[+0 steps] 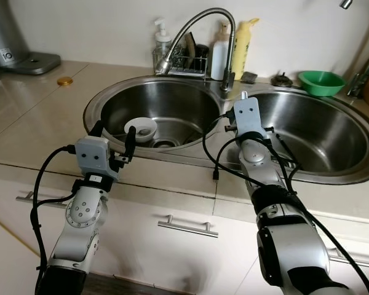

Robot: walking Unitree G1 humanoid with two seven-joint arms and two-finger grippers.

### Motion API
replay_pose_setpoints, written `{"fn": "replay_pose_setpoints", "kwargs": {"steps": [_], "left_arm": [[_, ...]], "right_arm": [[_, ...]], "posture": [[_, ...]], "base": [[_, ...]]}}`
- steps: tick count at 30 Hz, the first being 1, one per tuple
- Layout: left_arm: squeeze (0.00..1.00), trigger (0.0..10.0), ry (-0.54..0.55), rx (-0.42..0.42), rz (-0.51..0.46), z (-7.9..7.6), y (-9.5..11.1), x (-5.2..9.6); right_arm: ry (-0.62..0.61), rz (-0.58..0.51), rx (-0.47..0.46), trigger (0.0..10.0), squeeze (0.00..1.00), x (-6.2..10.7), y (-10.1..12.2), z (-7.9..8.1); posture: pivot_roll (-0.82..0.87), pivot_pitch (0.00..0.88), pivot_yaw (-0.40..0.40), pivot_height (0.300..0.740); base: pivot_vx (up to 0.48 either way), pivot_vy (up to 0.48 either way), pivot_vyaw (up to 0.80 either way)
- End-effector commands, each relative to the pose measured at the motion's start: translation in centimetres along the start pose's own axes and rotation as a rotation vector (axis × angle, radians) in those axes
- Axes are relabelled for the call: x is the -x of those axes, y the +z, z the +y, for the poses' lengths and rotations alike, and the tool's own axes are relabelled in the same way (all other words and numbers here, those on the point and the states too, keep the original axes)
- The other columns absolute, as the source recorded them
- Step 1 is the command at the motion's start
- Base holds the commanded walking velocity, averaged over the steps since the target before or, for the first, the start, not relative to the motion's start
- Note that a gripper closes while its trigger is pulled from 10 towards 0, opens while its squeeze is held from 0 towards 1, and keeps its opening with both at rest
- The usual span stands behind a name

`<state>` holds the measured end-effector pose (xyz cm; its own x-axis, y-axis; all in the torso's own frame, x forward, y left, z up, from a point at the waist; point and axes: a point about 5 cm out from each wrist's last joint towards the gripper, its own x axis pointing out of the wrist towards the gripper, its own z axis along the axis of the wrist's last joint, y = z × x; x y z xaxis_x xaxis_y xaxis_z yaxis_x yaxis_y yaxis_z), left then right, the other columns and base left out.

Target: Kitchen organization

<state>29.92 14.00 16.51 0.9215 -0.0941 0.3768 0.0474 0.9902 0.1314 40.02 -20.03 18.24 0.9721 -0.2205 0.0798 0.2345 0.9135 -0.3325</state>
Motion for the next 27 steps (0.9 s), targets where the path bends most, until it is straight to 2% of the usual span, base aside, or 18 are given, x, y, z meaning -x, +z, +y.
{"fn": "replay_pose_setpoints", "kwargs": {"steps": [1, 2, 5, 7, 10, 12, 13, 14, 15, 16, 22, 27], "left_arm": [[0.0, 10.0, -0.015, -0.005, 0.008, -0.1, 0.0, -0.1], [0.0, 10.0, -0.01, -0.006, 0.014, 0.0, -0.2, 0.1], [0.0, 10.0, -0.009, -0.002, 0.024, 0.0, -0.4, 0.2], [0.0, 10.0, -0.01, -0.001, 0.025, 0.0, -0.4, 0.3], [0.0, 10.0, -0.025, 0.006, 0.028, -0.5, -0.5, 0.1], [0.0, 10.0, -0.028, 0.008, 0.029, -0.6, -0.5, 0.0], [0.0, 10.0, -0.03, 0.008, 0.03, -0.6, -0.5, 0.0], [0.0, 10.0, -0.03, 0.009, 0.03, -0.6, -0.5, 0.0], [0.0, 10.0, -0.031, 0.009, 0.03, -0.6, -0.5, 0.0], [0.0, 10.0, -0.034, 0.009, 0.031, -0.6, -0.6, 0.0], [0.0, 10.0, -0.036, 0.01, 0.036, -0.5, -0.7, -0.1], [0.0, 10.0, -0.039, 0.013, 0.041, -0.6, -0.8, 0.0]], "right_arm": [[-0.069, 0.048, -0.003, 10.0, 0.0, -0.3, -0.5, -1.6], [-0.111, 0.076, 0.003, 10.0, 0.0, -0.3, -1.1, -2.7], [-0.169, 0.124, 0.026, 10.0, 0.0, -0.1, -2.2, -4.2], [-0.185, 0.134, 0.029, 10.0, 0.0, -0.1, -2.4, -4.6], [-0.224, 0.165, 0.032, 10.0, 0.0, 0.2, -3.3, -5.8], [-0.217, 0.171, 0.027, 10.0, 0.0, 0.4, -3.7, -6.0], [-0.216, 0.175, 0.028, 10.0, 0.27, 0.4, -3.8, -6.0], [-0.216, 0.177, 0.027, 10.0, 0.61, 0.4, -3.9, -6.0], [-0.217, 0.178, 0.026, 10.0, 0.61, 0.5, -4.0, -6.0], [-0.218, 0.187, 0.013, 10.0, 1.0, 0.6, -4.3, -6.1], [-0.225, 0.178, -0.01, 10.0, 1.0, 0.7, -4.4, -6.2], [-0.201, 0.146, -0.041, 10.0, 1.0, 0.7, -4.0, -5.5]], "posture": [[0.13, 0.0, -0.044, 0.74], [0.13, 0.0, -0.044, 0.74], [0.12, 0.0, -0.043, 0.74], [0.11, 0.0, -0.04, 0.74], [0.11, 0.0, -0.036, 0.74], [0.1, 0.0, -0.032, 0.74], [0.1, 0.0, -0.032, 0.74], [0.1, 0.0, -0.028, 0.74], [0.1, 0.0, -0.028, 0.74], [0.1, 0.0, -0.026, 0.74], [0.1, 0.0, -0.023, 0.74], [0.1, 0.0, -0.023, 0.74]], "base": [[0.0, 0.0, 0.0], [0.0, 0.0, 0.0], [0.0, 0.0, 0.0], [0.0, 0.0, 0.0], [0.0, 0.0, 0.0], [0.0, 0.0, 0.0], [0.0, 0.0, 0.0], [0.0, 0.0, 0.0], [0.0, 0.0, 0.0], [0.0, 0.0, 0.0], [0.0, 0.0, 0.0], [0.0, 0.0, 0.0]]}}
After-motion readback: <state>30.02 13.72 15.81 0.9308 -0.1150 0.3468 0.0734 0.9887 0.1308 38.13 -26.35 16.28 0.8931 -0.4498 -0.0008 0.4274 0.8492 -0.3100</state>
